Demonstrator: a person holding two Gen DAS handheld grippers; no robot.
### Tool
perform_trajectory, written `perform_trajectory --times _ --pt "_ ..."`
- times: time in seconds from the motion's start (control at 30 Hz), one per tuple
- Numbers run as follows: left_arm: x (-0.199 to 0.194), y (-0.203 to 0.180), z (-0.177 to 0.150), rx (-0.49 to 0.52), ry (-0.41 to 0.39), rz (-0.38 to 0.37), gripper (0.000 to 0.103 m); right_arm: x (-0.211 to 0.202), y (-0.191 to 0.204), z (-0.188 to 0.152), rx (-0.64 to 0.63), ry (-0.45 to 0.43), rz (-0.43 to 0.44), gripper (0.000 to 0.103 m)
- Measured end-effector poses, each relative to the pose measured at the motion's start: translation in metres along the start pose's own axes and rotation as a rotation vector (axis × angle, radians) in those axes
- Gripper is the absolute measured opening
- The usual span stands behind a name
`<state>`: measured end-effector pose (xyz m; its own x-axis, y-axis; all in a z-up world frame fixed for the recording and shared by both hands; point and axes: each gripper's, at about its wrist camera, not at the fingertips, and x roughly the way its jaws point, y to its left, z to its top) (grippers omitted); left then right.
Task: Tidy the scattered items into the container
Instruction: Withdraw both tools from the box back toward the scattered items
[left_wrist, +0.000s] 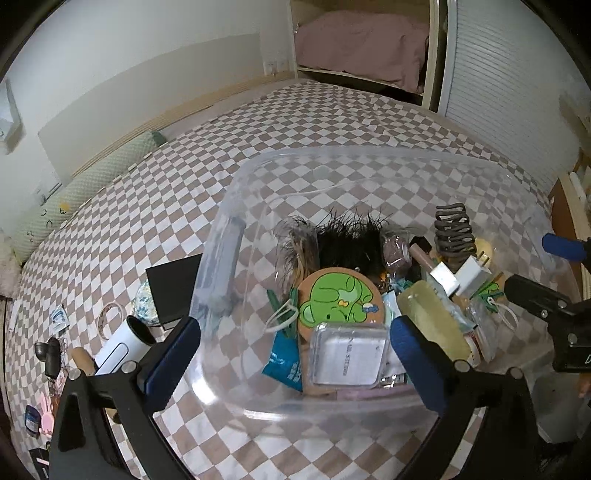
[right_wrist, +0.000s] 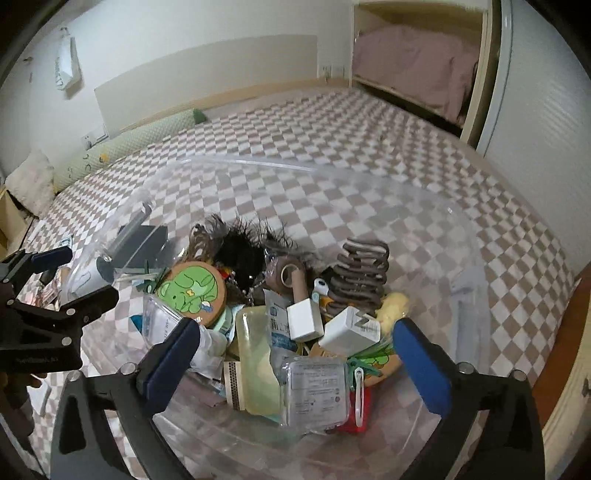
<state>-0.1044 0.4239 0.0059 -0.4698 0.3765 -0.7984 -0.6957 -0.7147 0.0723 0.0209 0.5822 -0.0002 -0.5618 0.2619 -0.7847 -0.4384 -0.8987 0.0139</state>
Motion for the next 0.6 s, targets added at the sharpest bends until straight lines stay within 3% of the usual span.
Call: perform_trajectory --times 0.43,0.6 --pt "-0.03 0.015 -0.014 -0.024 -0.035 0.021 0.103 -0.022 0.016 -0.003 -0.004 -0.062 0.001 0.103" --pt "-0.053 0.029 -0.017 -0.044 -0.081 0.032 0.103 -0.032 0.022 -0.003 0.0 -0.089 0.007 0.103"
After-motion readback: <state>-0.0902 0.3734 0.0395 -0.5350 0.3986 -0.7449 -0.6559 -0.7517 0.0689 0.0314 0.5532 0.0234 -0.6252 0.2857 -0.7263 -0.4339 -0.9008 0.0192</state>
